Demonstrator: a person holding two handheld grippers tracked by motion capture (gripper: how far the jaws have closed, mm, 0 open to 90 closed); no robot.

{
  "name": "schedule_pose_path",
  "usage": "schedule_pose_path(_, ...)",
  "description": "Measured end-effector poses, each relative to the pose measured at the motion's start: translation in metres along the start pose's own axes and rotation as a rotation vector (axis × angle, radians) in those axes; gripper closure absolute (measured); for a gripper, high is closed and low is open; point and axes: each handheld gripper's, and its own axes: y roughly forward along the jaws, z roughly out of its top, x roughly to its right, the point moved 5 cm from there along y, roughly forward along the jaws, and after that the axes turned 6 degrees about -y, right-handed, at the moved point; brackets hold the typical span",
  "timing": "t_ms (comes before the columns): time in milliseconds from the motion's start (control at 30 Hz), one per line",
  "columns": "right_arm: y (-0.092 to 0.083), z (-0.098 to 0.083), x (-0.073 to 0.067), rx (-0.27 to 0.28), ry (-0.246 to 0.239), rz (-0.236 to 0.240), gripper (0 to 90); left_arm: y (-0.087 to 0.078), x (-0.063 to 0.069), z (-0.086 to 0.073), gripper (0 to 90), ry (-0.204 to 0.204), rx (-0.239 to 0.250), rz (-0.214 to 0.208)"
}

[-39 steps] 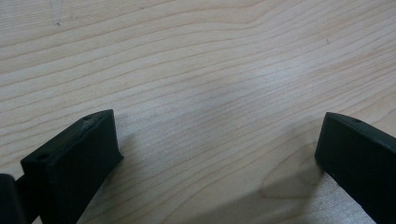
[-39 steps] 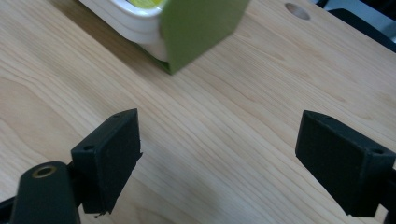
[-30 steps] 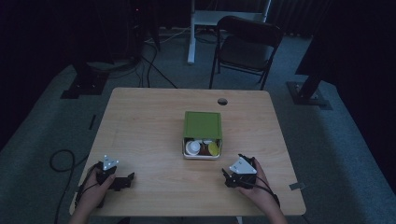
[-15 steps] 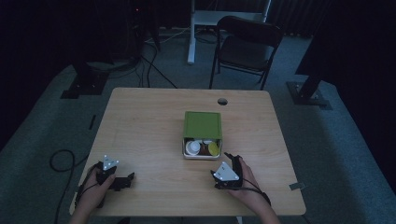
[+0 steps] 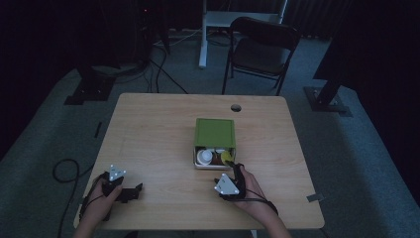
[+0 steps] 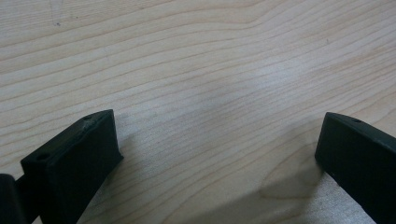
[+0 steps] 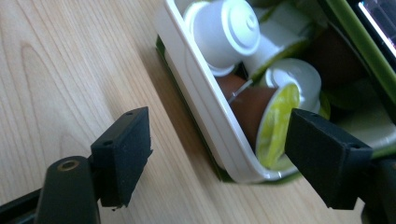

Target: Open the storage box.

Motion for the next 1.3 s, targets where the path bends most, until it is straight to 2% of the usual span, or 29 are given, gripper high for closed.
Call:
schedule_pose_path(200,0.006,0.01,-0.005,0.021,-0.099,-0.023,32.5,0.0,0.0,0.0,0.0,0.0,-0.001,0.0)
schedule_pose_path(367,0.009,0.019,-0.006,0.034,-0.168,-0.026,36.6,0.0,0.0,0.0,0.0,0.001,-0.001,0.0)
schedule_pose_path(500,0.01,0.024,-0.007,0.052,-0.208,-0.027,39.9,0.0,0.0,0.0,0.0,0.001,-0.001,0.0)
schedule_pose_path(567,0.012,0.026,-0.007,0.056,-0.211,-0.021,41.3,0.0,0.0,0.0,0.0,-0.001,-0.001,0.0)
schedule_pose_path(667,0.017,0.026,-0.008,0.03,-0.194,0.005,45.4,0.0,0.0,0.0,0.0,-0.001,-0.001,0.0)
schedule_pose_path(700,0.019,0.025,-0.008,0.022,-0.181,0.035,50.3,0.0,0.0,0.0,0.0,-0.001,-0.001,0.0)
schedule_pose_path(733,0.021,0.025,-0.009,0.005,-0.172,0.068,50.2,0.0,0.0,0.0,0.0,0.0,-0.001,0.0)
schedule_pose_path(867,0.025,0.026,-0.007,-0.004,-0.184,0.06,51.7,0.0,0.0,0.0,0.0,0.001,-0.001,0.0)
schedule_pose_path(1100,0.03,0.024,-0.008,-0.044,-0.285,0.028,52.3,0.0,0.0,0.0,0.0,-0.001,-0.001,-0.001)
schedule_pose_path(1167,0.031,0.023,-0.008,-0.058,-0.321,0.017,54.9,0.0,0.0,0.0,0.0,-0.001,-0.001,-0.001)
schedule_pose_path(1300,0.033,0.022,-0.011,-0.072,-0.357,0.003,61.2,0.0,0.0,0.0,0.0,0.0,-0.001,0.0)
